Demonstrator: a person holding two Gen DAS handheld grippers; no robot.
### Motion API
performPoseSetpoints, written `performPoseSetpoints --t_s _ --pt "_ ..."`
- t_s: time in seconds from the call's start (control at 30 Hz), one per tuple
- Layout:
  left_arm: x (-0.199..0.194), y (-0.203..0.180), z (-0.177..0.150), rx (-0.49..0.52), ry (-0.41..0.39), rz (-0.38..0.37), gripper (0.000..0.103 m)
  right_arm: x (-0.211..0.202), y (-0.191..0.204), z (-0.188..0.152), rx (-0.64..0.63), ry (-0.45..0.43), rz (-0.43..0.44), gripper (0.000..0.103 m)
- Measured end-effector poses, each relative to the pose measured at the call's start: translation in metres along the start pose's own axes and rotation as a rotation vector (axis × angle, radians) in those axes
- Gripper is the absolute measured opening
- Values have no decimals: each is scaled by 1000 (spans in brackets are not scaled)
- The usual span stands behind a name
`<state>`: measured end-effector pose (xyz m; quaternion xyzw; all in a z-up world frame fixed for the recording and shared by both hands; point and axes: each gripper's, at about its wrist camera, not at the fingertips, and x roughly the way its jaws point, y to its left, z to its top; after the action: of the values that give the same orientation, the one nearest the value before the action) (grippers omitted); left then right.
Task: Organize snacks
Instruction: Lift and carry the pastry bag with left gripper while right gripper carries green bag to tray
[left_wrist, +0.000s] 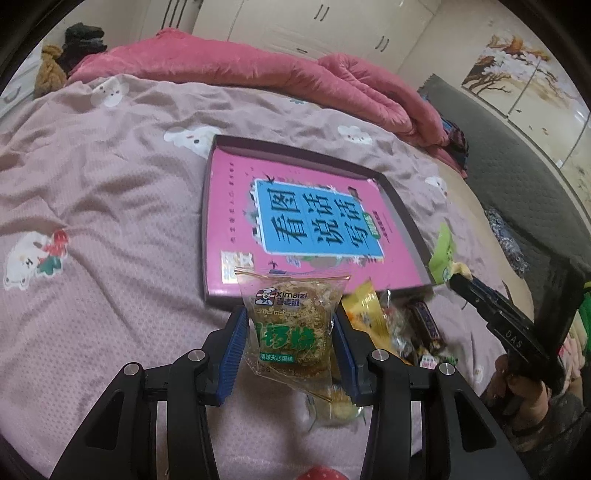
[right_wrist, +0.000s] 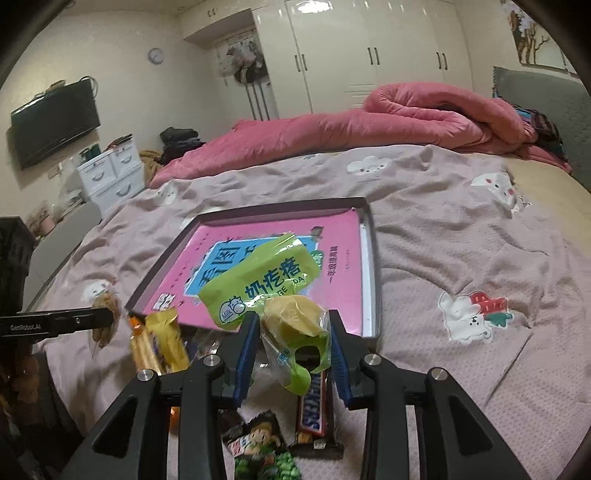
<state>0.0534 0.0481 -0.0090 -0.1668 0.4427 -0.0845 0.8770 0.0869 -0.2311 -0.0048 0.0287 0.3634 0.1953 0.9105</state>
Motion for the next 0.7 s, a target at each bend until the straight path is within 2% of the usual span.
performPoseSetpoints --t_s 0.43,0.7 --pt "21 5 36 -45 -56 63 47 23 -3 14 43 -7 -44 36" --pt "44 6 50 -52 -66 91 47 37 -5 14 77 28 -85 36"
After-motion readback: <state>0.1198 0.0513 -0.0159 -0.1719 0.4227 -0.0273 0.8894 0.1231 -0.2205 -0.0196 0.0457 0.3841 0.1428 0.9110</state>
